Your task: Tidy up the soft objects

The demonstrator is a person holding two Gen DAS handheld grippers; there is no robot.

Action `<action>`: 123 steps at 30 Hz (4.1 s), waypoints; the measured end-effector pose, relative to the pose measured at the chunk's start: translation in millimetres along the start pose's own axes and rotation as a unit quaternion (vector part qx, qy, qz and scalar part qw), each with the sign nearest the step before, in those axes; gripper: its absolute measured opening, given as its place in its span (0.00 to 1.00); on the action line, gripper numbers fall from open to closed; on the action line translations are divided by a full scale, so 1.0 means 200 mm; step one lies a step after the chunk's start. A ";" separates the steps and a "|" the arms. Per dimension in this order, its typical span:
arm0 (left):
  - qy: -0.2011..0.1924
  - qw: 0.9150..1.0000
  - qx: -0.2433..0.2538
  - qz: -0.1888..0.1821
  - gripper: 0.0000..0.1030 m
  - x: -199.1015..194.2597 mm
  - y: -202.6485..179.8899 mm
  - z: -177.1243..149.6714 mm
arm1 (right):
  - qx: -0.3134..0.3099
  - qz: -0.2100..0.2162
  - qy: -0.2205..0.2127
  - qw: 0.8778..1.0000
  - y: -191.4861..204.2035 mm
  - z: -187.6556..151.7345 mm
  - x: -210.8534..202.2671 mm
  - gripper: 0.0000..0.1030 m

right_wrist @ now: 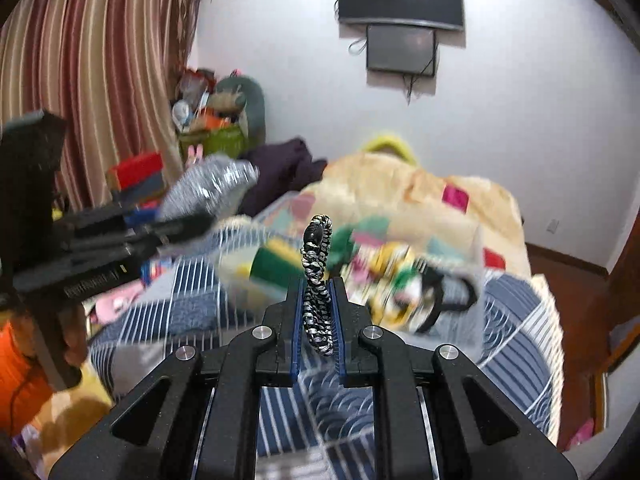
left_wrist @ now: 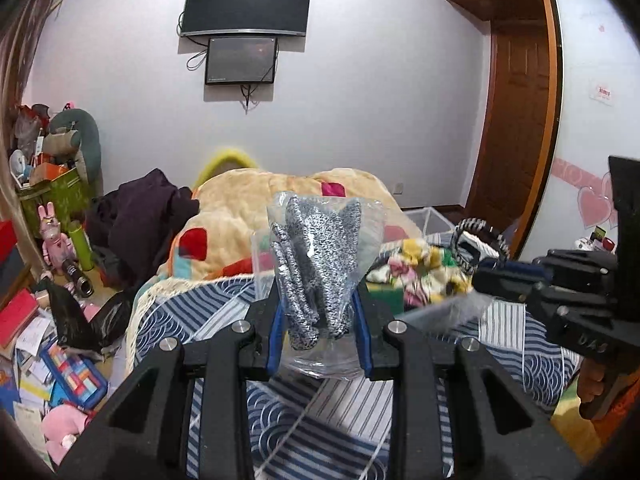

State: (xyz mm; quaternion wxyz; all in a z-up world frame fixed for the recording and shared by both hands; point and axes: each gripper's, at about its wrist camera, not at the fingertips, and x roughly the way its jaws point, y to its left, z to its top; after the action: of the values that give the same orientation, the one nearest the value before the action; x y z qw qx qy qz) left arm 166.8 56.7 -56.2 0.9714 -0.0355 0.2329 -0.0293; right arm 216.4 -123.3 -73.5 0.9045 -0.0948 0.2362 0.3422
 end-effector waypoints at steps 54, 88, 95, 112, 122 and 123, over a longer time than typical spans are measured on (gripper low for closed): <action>-0.133 0.991 0.004 -0.023 0.92 -0.70 -0.28 0.05 | 0.025 -0.062 -0.155 0.986 0.10 0.07 -0.65 0.97; -0.143 0.990 0.016 -0.008 0.98 -0.78 -0.35 -0.05 | 0.038 -0.069 -0.162 0.984 0.13 -0.03 -0.70 0.99; -0.144 0.989 0.017 -0.007 0.99 -0.78 -0.34 -0.05 | 0.038 -0.068 -0.164 0.983 0.13 -0.03 -0.70 0.99; -0.144 0.989 0.021 -0.007 1.00 -0.77 -0.36 -0.07 | 0.038 -0.066 -0.165 0.983 0.15 -0.03 -0.70 0.99; -0.141 0.990 0.016 -0.013 1.00 -0.78 -0.35 -0.07 | 0.039 -0.065 -0.166 0.983 0.15 -0.04 -0.71 0.99; -0.140 0.990 0.017 -0.013 1.00 -0.78 -0.36 -0.07 | 0.039 -0.065 -0.166 0.983 0.15 -0.04 -0.71 0.99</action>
State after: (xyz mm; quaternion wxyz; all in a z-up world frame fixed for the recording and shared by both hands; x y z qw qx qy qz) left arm 19.1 -3.4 8.1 0.9945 -0.0260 0.0933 -0.0406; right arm 101.0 -184.0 -10.5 0.9545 -0.0166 0.0893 0.2840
